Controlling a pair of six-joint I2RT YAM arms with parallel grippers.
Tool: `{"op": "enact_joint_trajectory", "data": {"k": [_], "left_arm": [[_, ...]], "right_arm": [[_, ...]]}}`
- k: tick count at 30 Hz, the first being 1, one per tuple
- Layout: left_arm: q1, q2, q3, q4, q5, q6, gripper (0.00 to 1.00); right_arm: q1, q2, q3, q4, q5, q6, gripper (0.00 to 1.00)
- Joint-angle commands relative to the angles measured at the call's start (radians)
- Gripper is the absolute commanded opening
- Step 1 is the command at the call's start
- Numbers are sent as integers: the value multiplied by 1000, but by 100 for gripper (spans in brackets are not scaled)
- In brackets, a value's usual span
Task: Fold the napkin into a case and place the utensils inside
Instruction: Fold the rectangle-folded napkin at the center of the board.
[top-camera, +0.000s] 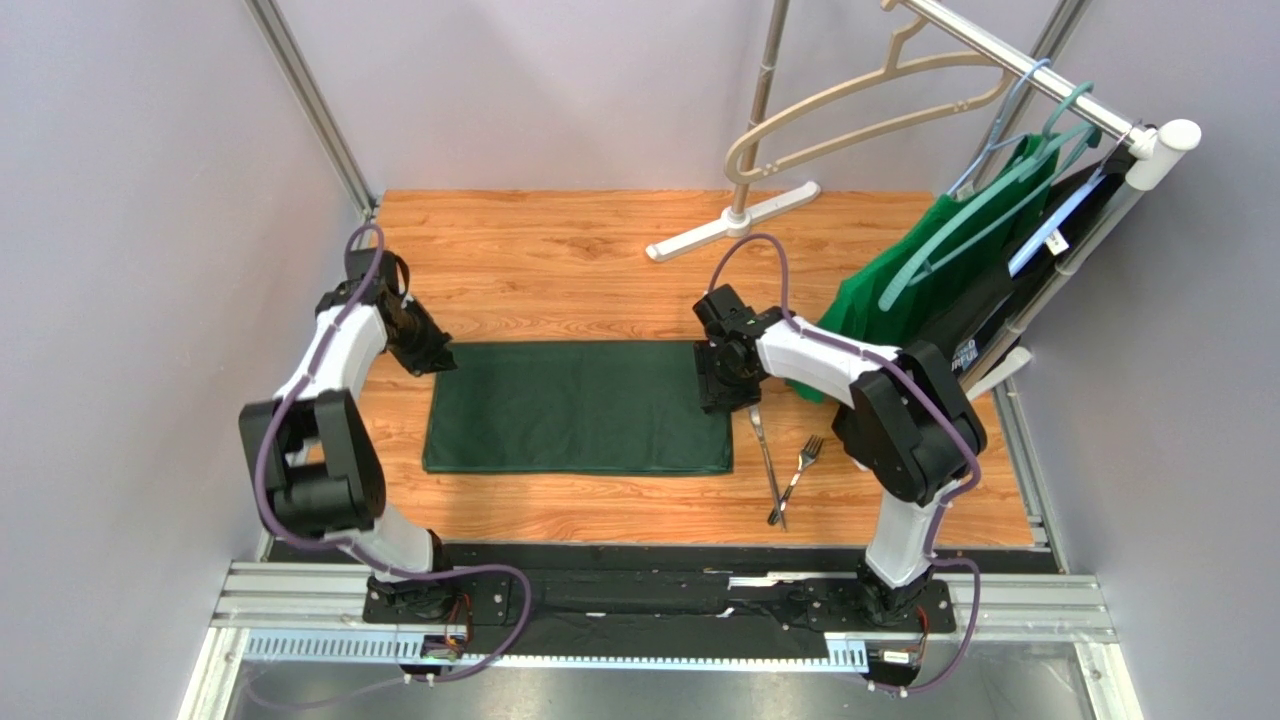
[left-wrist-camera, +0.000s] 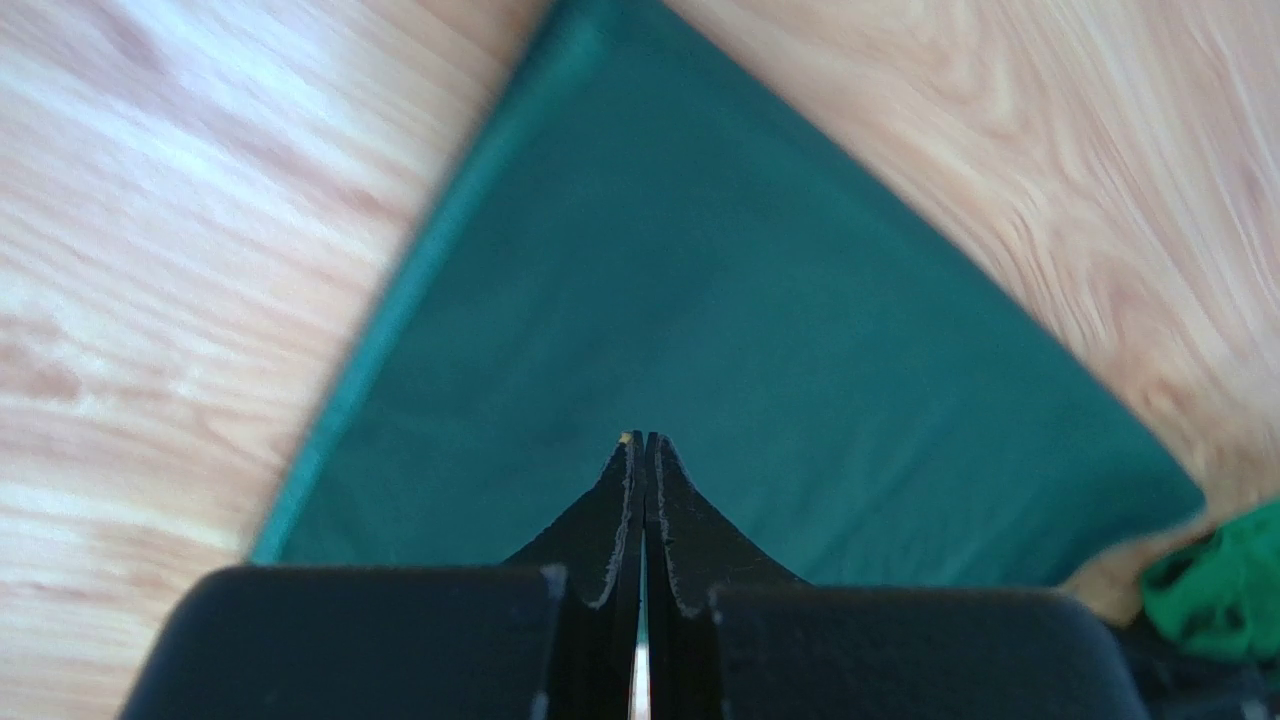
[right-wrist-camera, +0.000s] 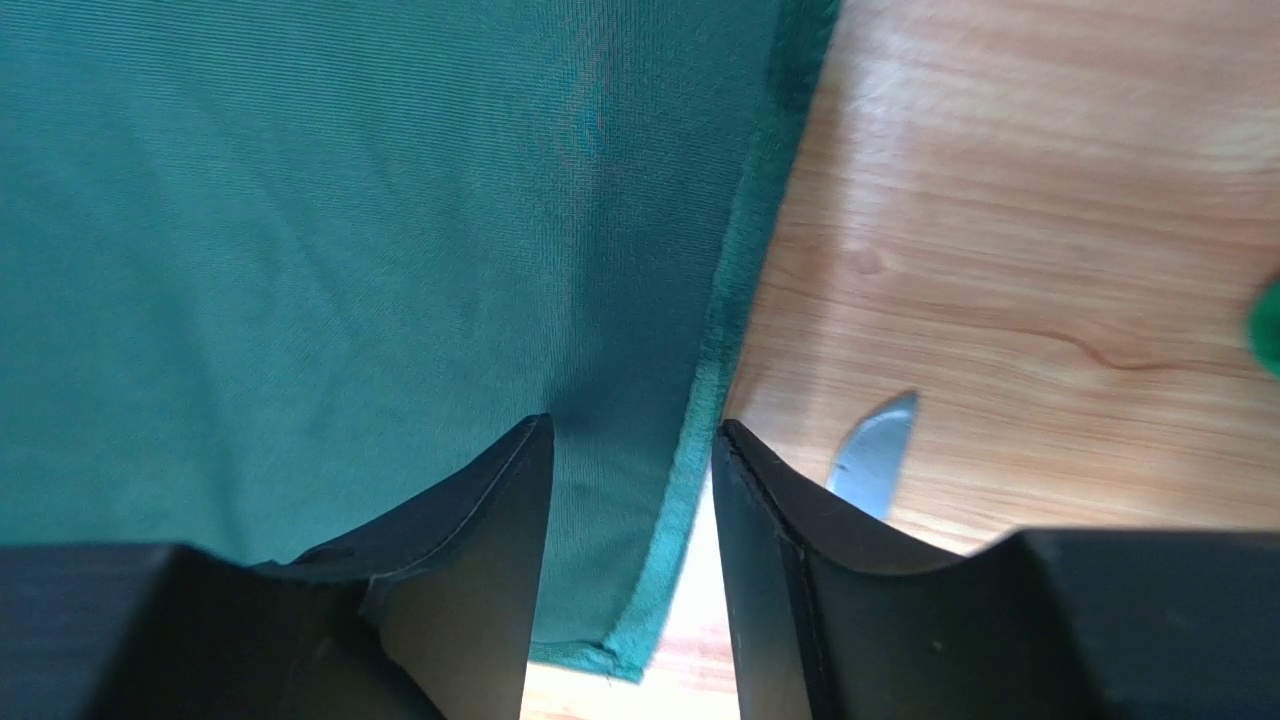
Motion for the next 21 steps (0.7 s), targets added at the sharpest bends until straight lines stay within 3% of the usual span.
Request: {"op": "enact_joint_trajectory", "data": {"k": [1, 5, 8, 10, 14, 17, 21], "left_arm": [[-46, -140, -85, 18, 50, 23, 0], [-61, -243, -132, 11, 69, 29, 0], [-78, -289, -154, 11, 85, 48, 1], [-101, -294, -156, 6, 95, 58, 1], [-289, -251, -182, 73, 105, 26, 1], [-400, -139, -197, 173, 133, -58, 0], [-514, 51, -93, 221, 127, -139, 0]], "right_arm": [[31, 60, 15, 18, 104, 90, 47], [76, 118, -22, 18, 198, 127, 45], [79, 164, -54, 75, 173, 142, 39], [82, 182, -57, 110, 166, 136, 25], [83, 95, -34, 90, 271, 82, 0], [82, -5, -5, 52, 300, 12, 0], [76, -136, 0, 44, 331, -77, 0]]}}
